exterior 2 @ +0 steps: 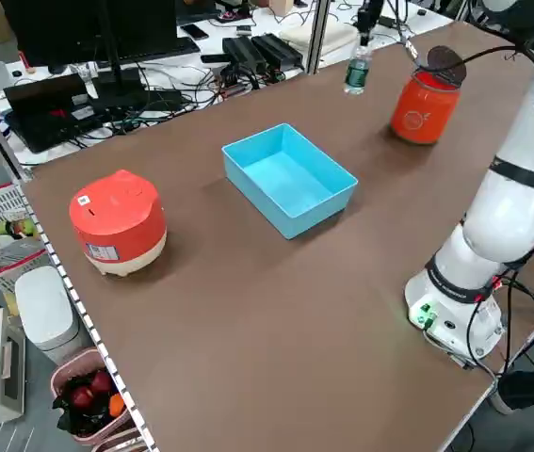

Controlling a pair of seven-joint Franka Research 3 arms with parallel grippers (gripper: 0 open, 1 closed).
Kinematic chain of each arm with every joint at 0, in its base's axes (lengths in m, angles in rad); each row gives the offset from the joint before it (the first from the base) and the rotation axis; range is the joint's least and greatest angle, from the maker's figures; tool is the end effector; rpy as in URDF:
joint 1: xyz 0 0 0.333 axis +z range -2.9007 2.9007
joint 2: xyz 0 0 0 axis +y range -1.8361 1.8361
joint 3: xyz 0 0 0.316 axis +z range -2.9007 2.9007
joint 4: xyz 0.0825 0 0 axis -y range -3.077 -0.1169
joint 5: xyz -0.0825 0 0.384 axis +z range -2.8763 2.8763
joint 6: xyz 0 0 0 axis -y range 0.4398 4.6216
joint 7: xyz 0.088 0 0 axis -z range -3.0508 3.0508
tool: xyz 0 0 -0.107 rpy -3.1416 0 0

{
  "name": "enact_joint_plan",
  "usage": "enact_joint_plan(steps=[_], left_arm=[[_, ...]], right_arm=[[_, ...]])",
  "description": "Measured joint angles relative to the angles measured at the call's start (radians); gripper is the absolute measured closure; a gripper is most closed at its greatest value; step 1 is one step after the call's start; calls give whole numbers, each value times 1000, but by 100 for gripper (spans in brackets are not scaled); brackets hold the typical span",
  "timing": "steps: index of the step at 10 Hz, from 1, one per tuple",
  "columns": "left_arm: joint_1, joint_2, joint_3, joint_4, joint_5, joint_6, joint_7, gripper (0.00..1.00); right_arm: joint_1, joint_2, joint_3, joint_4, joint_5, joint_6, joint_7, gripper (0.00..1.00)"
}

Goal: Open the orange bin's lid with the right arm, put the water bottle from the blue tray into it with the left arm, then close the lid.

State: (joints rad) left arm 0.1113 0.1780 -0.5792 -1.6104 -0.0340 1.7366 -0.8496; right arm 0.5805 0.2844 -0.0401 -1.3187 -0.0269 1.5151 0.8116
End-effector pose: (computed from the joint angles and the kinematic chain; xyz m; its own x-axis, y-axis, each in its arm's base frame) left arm 0.5508 -0.2551 0.5325 0.9190 0.3777 -0.1134 0.3864 -0.9198 0.0681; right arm 0.5420 0.3260 0.5691 0.9628 -0.2684 -0.0327 -0.2646 -0.9602 0.0898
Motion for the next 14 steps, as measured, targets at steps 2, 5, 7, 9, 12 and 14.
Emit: enact_joint_plan(steps=[2,5,7,9,12,14], left_arm=[[-89,61,-2,69,1,5,-130,63],[-216,114,-3,113,2,22,-258,63],[-254,124,-4,115,2,47,-309,63],[-267,132,-4,117,1,76,-333,63],[-287,135,-5,119,-14,83,-336,63],[-312,135,-6,132,-18,87,-376,63]], right_arm=[[-74,-26,-1,-1,1,-41,-118,99],[-178,-56,-2,-5,2,-80,-288,99],[-205,-73,-2,-13,5,-84,-327,99],[-204,-73,8,-16,5,-84,-327,99],[-203,-73,11,-18,5,-80,-327,99],[-203,-73,12,-18,5,-79,-327,99]])
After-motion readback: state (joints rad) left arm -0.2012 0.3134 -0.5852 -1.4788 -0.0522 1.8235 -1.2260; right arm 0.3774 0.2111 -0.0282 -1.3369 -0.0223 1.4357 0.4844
